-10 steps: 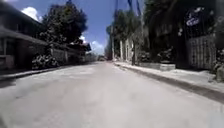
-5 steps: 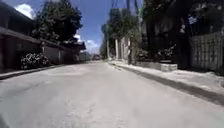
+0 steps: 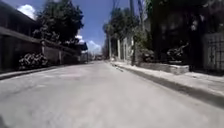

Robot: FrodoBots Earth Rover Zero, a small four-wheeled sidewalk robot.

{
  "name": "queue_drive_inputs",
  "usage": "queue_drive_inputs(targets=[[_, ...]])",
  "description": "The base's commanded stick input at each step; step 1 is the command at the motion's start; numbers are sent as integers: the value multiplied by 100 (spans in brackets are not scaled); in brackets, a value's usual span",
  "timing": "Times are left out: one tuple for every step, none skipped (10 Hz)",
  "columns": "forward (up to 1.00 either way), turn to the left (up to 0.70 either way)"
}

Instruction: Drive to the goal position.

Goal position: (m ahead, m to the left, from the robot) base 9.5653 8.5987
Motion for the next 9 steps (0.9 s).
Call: queue_drive_inputs(targets=[[85, 0], [85, 0], [85, 0], [85, 0], [85, 0], [85, 0], [85, 0], [85, 0], [85, 0]])
